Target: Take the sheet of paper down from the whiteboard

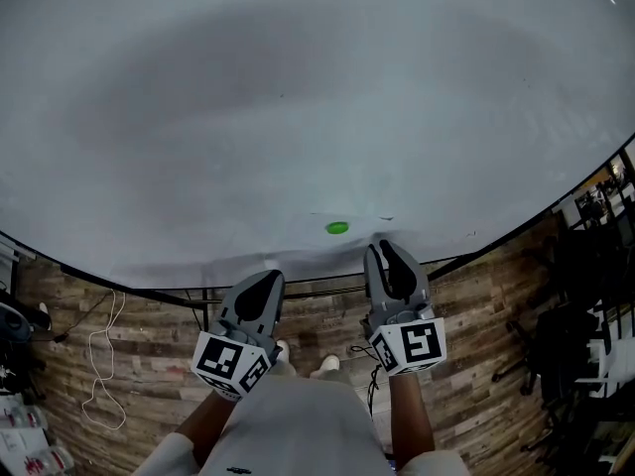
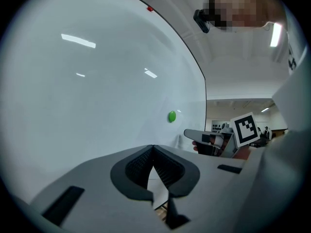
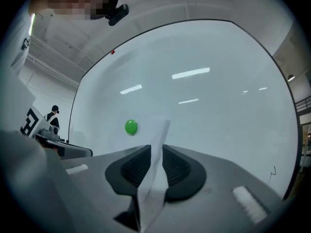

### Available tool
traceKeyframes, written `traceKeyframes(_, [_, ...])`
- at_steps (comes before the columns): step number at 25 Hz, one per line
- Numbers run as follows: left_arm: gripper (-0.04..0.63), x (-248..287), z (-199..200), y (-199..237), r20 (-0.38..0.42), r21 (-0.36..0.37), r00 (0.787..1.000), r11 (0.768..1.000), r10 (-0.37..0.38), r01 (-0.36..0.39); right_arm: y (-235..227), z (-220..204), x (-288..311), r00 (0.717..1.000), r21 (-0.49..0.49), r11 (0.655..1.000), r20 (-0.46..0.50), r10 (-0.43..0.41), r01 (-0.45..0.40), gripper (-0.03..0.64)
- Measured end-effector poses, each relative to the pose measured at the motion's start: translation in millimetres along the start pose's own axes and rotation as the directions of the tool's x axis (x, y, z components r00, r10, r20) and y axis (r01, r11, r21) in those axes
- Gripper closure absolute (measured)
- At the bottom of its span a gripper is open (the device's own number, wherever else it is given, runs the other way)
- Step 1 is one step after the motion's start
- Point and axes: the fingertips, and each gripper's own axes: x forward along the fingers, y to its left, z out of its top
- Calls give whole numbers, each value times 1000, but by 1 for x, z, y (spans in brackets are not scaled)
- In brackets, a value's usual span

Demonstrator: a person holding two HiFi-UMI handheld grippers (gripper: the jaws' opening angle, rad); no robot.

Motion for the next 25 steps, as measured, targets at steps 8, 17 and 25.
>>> traceKeyframes(8, [588,3,-2,3,-6,-2,1000,1000,24,-24,-2,-9,17,1000,63,998,-14,26,-25,546])
traceKeyframes(17, [588,-1,1,8,10,-10,999,999,33,-33,-2,-9,19,999,66,997,-24,26,-25,569])
traceKeyframes(25, [588,-2,6,11,21,-8,1000,1000,22,-22,5,-7,16,999,57,998,-29,24,-22,603])
